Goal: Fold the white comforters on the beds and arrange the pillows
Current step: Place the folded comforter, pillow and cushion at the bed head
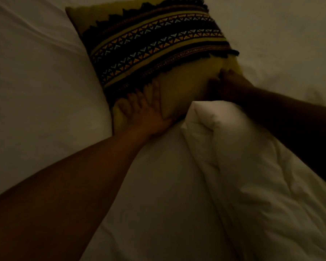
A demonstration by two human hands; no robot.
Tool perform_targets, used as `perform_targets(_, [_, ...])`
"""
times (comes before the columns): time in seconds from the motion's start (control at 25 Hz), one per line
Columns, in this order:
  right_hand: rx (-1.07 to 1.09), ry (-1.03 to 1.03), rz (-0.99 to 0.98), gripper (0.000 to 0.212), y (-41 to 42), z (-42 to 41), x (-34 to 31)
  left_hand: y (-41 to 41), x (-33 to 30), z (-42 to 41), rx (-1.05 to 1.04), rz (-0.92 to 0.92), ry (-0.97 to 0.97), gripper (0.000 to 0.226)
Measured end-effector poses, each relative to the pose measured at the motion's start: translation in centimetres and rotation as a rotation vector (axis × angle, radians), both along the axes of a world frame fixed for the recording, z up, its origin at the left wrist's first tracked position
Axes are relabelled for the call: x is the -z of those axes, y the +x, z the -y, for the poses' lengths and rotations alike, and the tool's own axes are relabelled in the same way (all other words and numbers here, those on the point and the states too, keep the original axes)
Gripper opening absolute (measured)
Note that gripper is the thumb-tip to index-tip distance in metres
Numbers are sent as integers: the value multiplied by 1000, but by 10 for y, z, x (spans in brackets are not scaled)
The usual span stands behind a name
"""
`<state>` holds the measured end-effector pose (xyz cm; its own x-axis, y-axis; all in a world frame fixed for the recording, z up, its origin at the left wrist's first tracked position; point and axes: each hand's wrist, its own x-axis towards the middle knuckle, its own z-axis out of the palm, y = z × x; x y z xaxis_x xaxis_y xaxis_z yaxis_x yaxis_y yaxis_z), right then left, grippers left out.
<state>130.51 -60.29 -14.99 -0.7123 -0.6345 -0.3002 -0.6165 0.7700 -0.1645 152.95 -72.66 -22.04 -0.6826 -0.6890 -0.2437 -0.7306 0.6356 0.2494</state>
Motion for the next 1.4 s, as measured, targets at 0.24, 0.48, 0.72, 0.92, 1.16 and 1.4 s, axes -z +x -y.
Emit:
perform_targets(0.24, [-97, -204, -57, 36, 84, -66, -23, 55, -29, -44, -3, -73, 36, 94])
perform_targets(0.48, [-24, -216, -213, 55, 159, -148, -49, 104, -76, -197, -236, -321, 733, 82])
perform_targets(0.72, [0, -60, -159, 68, 248, -270, -35, 165, -72, -348, -163, -245, 1009, 74])
perform_targets(0.92, [77, 69, -133, 66, 305, -388, -30, 217, -71, -430, -208, -161, 1073, 62])
perform_targets(1.16, [152, 52, -58, 67, 331, -478, -29, 222, -69, -454, -242, -173, 874, 47])
perform_targets(1.4, [202, -47, -108, 67, 308, -538, -26, 196, -74, -464, -315, -255, 737, 53])
